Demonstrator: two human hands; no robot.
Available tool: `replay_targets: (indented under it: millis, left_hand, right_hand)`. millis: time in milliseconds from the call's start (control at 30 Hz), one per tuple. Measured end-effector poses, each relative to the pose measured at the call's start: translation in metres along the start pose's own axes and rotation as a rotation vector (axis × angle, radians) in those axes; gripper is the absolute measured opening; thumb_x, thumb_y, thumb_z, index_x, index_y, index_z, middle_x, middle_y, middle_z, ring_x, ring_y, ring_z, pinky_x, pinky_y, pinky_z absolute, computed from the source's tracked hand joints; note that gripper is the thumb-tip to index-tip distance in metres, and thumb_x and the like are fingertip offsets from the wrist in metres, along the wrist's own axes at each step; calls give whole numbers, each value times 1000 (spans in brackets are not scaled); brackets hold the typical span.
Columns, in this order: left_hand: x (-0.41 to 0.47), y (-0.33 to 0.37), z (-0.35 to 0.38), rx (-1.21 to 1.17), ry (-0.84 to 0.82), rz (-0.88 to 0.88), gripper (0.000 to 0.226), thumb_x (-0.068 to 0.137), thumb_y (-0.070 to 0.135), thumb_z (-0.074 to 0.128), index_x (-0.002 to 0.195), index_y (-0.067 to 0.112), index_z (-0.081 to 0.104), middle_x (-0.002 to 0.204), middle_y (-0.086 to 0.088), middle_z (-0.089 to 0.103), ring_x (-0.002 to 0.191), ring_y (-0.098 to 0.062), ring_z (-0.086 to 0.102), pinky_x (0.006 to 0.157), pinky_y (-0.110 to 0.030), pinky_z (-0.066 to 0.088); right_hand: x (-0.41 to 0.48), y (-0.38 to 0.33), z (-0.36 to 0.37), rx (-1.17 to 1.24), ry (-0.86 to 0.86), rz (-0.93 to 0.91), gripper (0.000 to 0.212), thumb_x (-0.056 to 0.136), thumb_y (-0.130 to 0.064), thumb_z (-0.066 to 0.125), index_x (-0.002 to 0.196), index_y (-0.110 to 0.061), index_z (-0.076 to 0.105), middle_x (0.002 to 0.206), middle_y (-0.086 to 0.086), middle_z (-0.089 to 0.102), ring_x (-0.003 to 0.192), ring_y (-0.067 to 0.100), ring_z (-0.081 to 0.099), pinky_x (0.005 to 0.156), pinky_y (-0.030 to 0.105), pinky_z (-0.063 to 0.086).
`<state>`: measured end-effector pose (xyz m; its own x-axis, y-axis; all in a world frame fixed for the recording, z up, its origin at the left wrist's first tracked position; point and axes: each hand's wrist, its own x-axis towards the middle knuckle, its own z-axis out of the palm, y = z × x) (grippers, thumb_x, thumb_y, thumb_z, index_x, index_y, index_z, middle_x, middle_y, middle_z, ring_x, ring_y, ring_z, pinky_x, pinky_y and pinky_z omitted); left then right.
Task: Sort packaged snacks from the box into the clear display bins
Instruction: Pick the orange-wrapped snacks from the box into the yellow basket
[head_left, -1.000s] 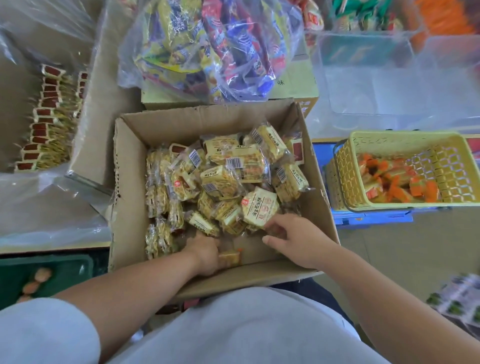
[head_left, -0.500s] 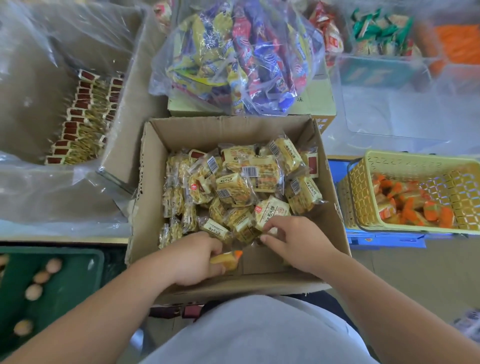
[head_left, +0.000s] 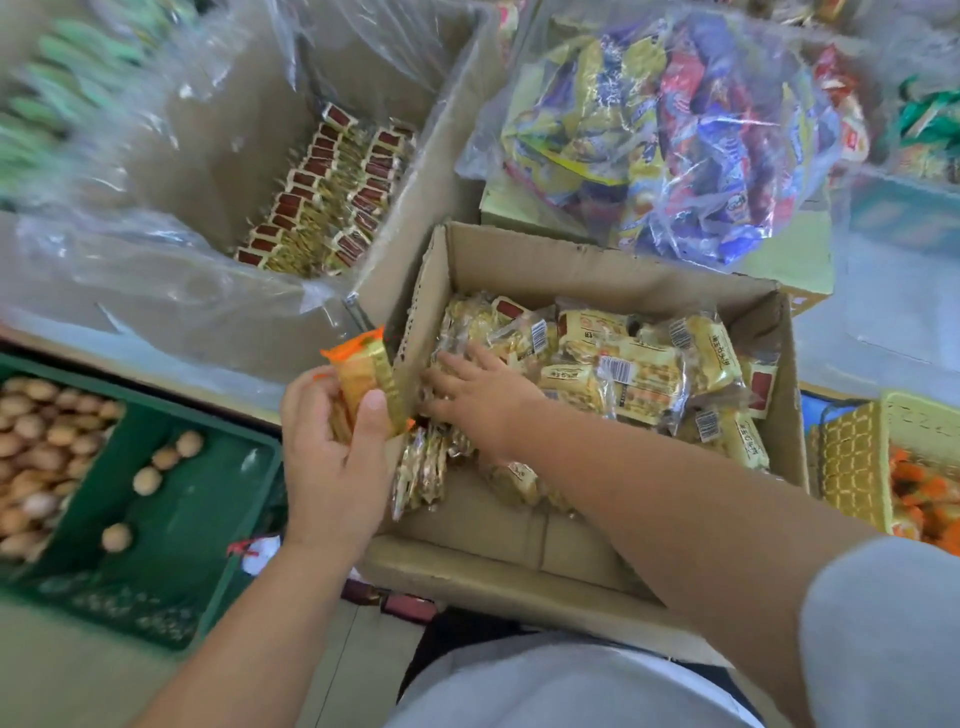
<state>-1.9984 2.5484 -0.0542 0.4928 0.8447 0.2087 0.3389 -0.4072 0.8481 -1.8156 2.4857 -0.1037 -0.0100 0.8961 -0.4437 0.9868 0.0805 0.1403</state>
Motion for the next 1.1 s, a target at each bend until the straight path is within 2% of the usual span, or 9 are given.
replay_targets:
  millis: [100, 200, 400, 533, 667, 800, 900, 1000, 1100]
  left_hand:
    - [2, -4, 1, 28, -13, 47, 29, 97, 44, 50, 104, 17, 59, 116, -17, 54, 109, 8, 43, 92, -7, 32]
    - [1, -4, 1, 43, -22, 90, 35, 97, 41, 51, 104, 8, 62, 118, -16, 54, 113, 10, 42, 95, -5, 30]
    - [2, -4, 1, 7, -19, 54, 36, 96, 42, 52, 104, 9, 63, 119, -14, 54, 114, 8, 43, 96, -8, 32]
    - [2, -6, 0, 12, -34, 63, 40, 97, 44, 51, 104, 7, 63, 121, -12, 52, 116, 10, 41, 96, -7, 30]
    - [1, -8, 1, 24, -53, 66, 41, 97, 44, 51, 106, 6, 63, 124, -9, 49, 118, 15, 38, 98, -4, 28]
    - [2, -7, 1, 58, -100, 67, 41, 96, 45, 52, 108, 8, 63, 128, -12, 50, 120, 11, 37, 100, -4, 27]
    - [1, -5, 0, 107, -143, 118, 45, 95, 45, 52, 111, 4, 64, 131, -15, 48, 121, -2, 40, 103, -2, 24]
    - [1, -5, 0, 147, -177, 154, 47, 96, 45, 52, 113, 3, 65, 133, -14, 48, 123, -4, 37, 104, -1, 21]
    - [2, -5, 2, 181, -190, 181, 47, 96, 45, 52, 112, 3, 64, 135, -13, 46, 123, -5, 38, 105, -4, 23]
  right_hand:
    - [10, -6, 11, 6, 55, 67, 84, 82, -30, 72, 155, -28, 30, 162, 9, 29, 151, 38, 18, 118, 69, 4]
    - [10, -16, 19, 21, 151, 112, 62, 85, -28, 64, 144, -27, 45, 137, 8, 48, 130, 40, 40, 114, 71, 10]
    - [-11, -20, 36, -27, 159, -40, 50, 86, -30, 67, 135, -33, 58, 153, 14, 36, 146, 45, 22, 116, 72, -3]
    - [-44, -23, 42, 48, 90, -146, 37, 88, -24, 67, 125, -24, 63, 148, 10, 48, 144, 46, 30, 121, 62, 13]
    - [-87, -27, 45, 129, 54, -186, 40, 84, -26, 71, 123, -31, 64, 145, 1, 51, 140, 38, 37, 119, 54, 22]
    - [-125, -27, 45, 325, 39, -95, 64, 87, -25, 65, 146, -36, 44, 163, -3, 31, 151, 28, 25, 122, 47, 18]
    - [-150, -22, 38, 396, 236, 87, 62, 83, -37, 66, 142, -37, 49, 157, -5, 41, 145, 22, 36, 119, 47, 31]
    - [-171, 0, 33, 439, 544, 557, 51, 89, -51, 61, 136, -32, 53, 152, -2, 44, 145, 25, 33, 118, 54, 31]
    - [-186, 35, 36, 523, 432, 1036, 76, 95, -64, 48, 154, -20, 31, 162, 14, 25, 151, 34, 16, 123, 48, 14]
